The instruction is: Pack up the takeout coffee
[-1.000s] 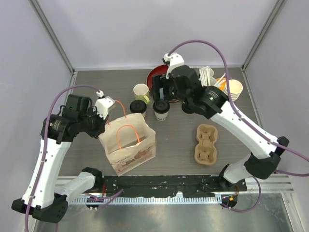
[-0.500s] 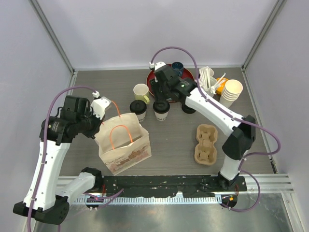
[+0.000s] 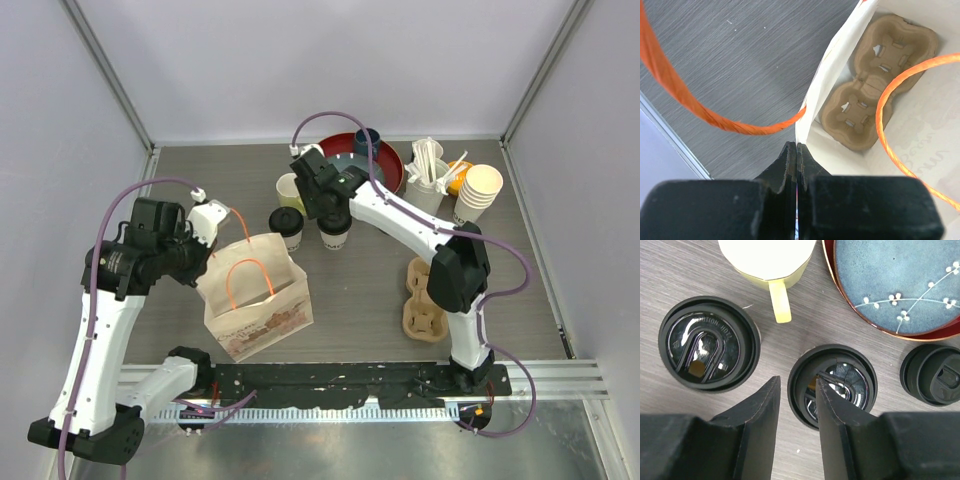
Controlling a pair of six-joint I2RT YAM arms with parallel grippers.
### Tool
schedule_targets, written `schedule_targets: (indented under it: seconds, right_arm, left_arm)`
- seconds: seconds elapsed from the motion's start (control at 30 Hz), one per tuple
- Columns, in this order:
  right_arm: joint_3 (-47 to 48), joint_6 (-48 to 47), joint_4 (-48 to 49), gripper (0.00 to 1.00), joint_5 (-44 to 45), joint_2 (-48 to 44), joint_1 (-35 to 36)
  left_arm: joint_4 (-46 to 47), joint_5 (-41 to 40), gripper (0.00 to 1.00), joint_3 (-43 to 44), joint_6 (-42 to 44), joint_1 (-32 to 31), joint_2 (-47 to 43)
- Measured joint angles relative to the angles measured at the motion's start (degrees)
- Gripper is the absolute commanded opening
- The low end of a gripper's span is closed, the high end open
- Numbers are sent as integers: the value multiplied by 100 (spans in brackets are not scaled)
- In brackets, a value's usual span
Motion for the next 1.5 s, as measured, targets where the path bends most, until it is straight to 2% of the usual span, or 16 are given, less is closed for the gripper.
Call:
schedule_targets:
  seconds: [0.4, 0.6, 0.7, 0.8, 0.83, 0.9, 1.23, 1.5]
  right_arm:
    - [269, 31, -313, 37, 516, 505, 55]
    - [269, 35, -323, 31, 514, 553, 83]
    - [269, 33, -348, 25, 516, 557, 92]
    - [269, 35, -356, 13, 520, 560, 92]
    - [269, 46, -356, 6, 522, 560, 92]
    - [269, 42, -358, 1, 557, 560, 92]
    - [256, 46, -599, 1, 485, 433, 92]
    - [402, -170, -1384, 1, 267, -885, 184]
  left_arm:
    - [-2, 92, 0, 0, 107, 0, -31]
    - [-2, 114, 0, 0, 125, 0, -33]
    - [-2, 125, 0, 0, 127, 0, -33]
    - [-2, 129, 0, 0, 129, 0, -35]
    - [-2, 131, 0, 0, 131, 0, -39]
    - [-2, 149, 0, 0, 131, 0, -46]
    - [-2, 511, 0, 2, 166, 0, -57]
    - [-20, 1325, 0, 68, 177, 2, 61]
